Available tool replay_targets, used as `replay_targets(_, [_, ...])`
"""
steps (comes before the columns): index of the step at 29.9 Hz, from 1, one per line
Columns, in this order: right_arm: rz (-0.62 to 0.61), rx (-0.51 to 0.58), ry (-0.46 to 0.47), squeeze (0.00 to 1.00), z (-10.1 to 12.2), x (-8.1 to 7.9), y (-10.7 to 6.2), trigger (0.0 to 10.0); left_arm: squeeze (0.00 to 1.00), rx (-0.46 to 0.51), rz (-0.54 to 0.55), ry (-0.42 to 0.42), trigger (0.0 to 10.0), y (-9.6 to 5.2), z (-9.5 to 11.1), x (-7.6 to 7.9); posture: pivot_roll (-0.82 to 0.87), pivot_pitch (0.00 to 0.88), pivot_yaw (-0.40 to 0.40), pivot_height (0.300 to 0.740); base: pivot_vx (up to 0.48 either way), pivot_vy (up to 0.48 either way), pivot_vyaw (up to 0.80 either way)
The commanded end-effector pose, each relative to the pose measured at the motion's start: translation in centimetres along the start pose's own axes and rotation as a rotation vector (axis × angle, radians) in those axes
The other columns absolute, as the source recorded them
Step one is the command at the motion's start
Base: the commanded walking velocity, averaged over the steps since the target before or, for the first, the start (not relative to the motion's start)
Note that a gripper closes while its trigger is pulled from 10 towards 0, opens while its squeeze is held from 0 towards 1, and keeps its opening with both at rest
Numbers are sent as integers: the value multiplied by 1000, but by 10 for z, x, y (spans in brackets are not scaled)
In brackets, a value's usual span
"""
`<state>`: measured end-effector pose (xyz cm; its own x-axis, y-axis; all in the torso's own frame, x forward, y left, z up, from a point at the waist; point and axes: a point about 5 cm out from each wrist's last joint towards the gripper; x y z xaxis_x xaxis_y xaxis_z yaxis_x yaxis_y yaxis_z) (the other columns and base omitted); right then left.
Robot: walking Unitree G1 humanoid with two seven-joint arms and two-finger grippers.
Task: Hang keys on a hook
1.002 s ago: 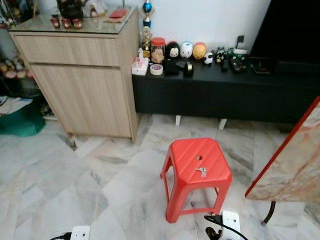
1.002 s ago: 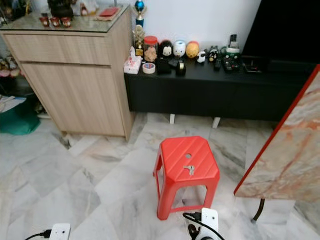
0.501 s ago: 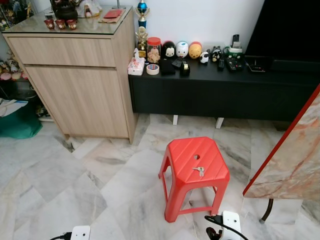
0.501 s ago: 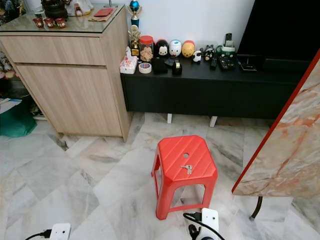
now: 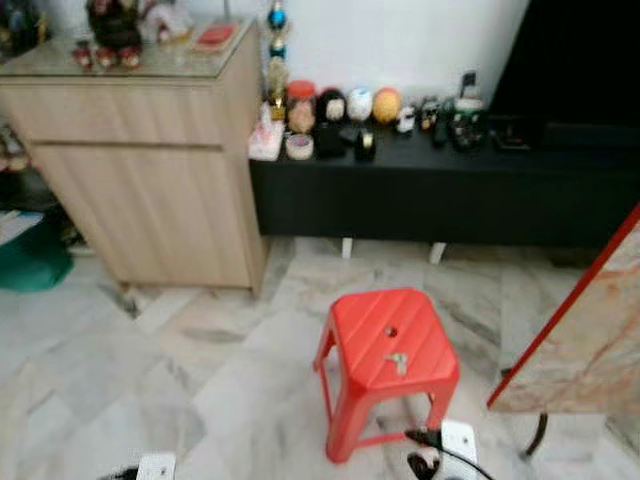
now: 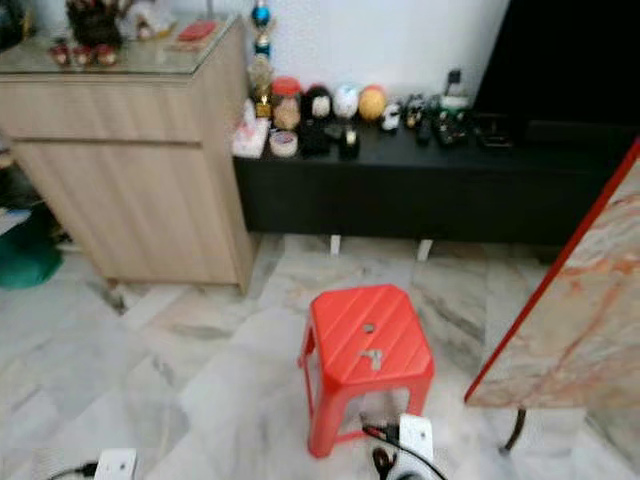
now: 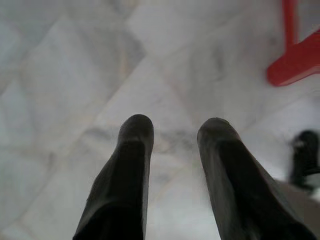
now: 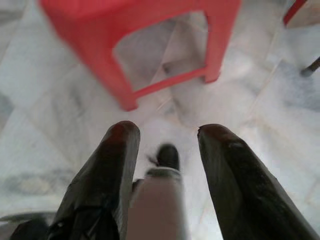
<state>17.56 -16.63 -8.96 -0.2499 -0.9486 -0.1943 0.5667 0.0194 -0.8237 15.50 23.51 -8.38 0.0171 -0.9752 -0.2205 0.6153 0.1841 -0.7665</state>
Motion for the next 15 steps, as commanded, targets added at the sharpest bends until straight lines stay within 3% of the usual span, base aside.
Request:
replay_targets(1, [-1, -2, -5, 0, 1, 0, 0, 10000, 0, -18, -1, 9, 10000, -2, -6, -3, 86, 0, -21, 740, 244, 0, 0])
replay_targets(15, [-3, -5, -5, 0, 0, 2, 0, 10000, 0, -18, 0, 8, 10000, -2, -6, -3, 86, 0, -21, 740, 244, 0, 0])
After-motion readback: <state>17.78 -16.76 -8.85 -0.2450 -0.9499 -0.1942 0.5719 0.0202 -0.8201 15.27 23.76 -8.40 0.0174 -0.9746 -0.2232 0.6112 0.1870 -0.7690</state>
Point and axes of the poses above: a point about 5 cm out from each wrist's last joint towards the gripper, its own y axis pointing out of the wrist towards the gripper, its own z axis along the axis of the wrist's last joint, x = y × z, and after that the axes turned 7 degrees about y, right-handed
